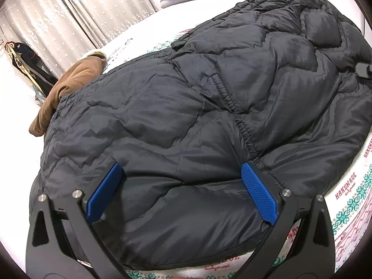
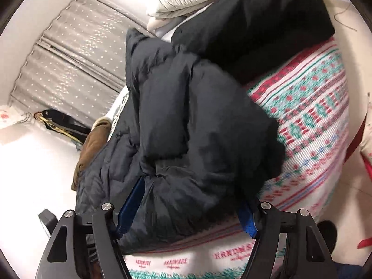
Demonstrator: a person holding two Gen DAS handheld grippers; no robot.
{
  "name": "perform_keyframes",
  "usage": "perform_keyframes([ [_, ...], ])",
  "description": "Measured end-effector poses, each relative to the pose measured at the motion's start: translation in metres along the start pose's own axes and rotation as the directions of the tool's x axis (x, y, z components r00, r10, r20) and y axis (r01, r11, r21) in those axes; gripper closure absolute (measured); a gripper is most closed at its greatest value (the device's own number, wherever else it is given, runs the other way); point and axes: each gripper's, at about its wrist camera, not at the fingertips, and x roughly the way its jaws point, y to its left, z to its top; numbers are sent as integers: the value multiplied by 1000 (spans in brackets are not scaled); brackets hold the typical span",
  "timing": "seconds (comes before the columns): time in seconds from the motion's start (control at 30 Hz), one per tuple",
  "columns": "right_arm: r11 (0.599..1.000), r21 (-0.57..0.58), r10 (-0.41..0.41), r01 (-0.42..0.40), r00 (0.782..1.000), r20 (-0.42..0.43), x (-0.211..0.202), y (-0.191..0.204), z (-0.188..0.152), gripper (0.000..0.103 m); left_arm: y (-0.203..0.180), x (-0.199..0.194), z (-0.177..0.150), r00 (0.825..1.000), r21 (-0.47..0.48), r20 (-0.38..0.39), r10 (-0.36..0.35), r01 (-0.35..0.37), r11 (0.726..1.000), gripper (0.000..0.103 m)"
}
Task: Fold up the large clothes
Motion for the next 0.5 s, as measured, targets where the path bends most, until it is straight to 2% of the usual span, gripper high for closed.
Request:
perform_keyframes([
  [0.07,999,-30,-25,26,1000,10,11,10,-5,34,0,0,0,1000,0,-1,1,-1,1000,0],
  [0.13,995,-79,-59,61,998,30,11,21,-5,54,-1,0,0,1000,-1,-1,2,-2,1000,0],
  [0.23,990,-131,-45,57,995,90,4,43,-4,65,-2,-1,-1,1000,-6,-2,5,-5,1000,0],
  [0.33,993,-113,-2,15,993,121,-1,57,-1,64,-4,-1,-1,1000,-11,-4,4,-4,1000,0],
  [0.5,995,-61,-70,76,993,98,13,54,-6,59,-6,-2,-1,1000,-16,-4,-1,1,1000,0],
])
